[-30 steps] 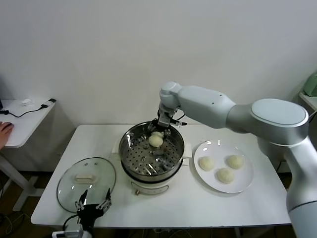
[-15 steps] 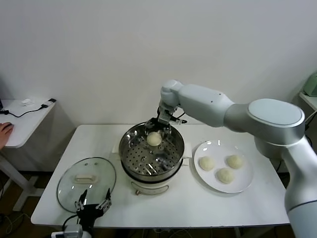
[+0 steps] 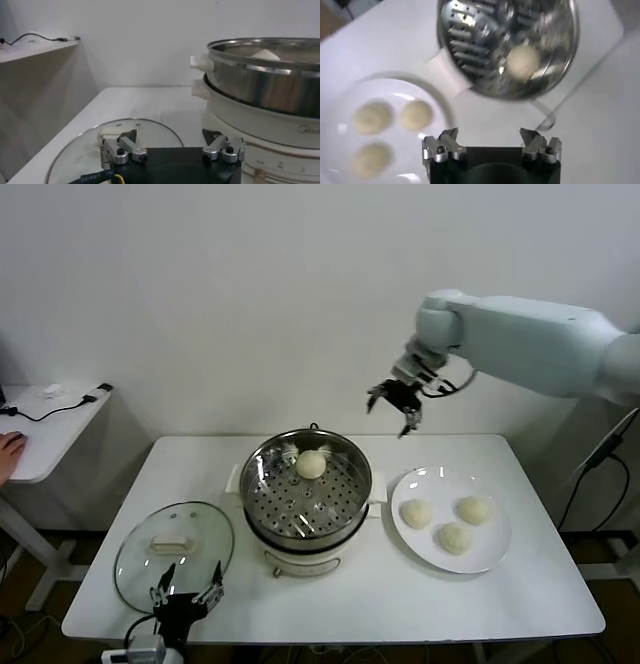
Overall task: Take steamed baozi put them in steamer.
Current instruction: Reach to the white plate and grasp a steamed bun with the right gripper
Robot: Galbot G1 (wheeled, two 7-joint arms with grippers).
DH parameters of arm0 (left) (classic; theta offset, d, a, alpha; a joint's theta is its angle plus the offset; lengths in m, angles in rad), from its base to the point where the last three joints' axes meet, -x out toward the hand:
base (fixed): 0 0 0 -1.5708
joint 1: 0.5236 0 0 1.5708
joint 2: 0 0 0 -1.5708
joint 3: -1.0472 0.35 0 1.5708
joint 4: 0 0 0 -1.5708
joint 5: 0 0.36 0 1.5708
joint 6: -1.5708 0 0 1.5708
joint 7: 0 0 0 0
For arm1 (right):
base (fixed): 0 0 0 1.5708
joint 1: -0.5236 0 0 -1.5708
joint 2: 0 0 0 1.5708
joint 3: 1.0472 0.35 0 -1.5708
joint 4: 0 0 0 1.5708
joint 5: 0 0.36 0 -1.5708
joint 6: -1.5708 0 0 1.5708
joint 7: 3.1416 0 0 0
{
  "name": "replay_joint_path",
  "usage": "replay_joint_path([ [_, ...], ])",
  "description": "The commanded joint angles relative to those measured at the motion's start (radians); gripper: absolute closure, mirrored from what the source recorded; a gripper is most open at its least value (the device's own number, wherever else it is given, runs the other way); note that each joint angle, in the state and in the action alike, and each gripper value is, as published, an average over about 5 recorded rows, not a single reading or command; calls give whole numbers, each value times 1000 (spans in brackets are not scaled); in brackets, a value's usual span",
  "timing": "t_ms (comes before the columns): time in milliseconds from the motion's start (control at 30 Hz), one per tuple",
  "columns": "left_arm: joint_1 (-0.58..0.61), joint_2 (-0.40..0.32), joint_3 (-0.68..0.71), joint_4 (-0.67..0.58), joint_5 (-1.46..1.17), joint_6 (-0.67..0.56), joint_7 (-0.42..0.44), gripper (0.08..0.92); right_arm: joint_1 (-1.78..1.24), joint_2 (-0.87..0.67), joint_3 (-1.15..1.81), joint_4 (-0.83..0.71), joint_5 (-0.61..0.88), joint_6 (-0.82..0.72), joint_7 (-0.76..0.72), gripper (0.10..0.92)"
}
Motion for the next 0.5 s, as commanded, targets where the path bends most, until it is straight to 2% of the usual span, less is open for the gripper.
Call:
replay_joint_path([
  [33, -1, 0, -4, 6, 0, 2, 0, 177, -68, -200, -71, 159, 105, -318, 90, 203],
  [200, 4, -1, -5, 15, 3, 5, 0, 177, -241, -159, 43, 108, 89, -379, 136, 203],
  [500, 11, -4, -5, 32, 6, 2, -1, 177, -456, -69, 210, -53, 26, -384, 152, 203],
])
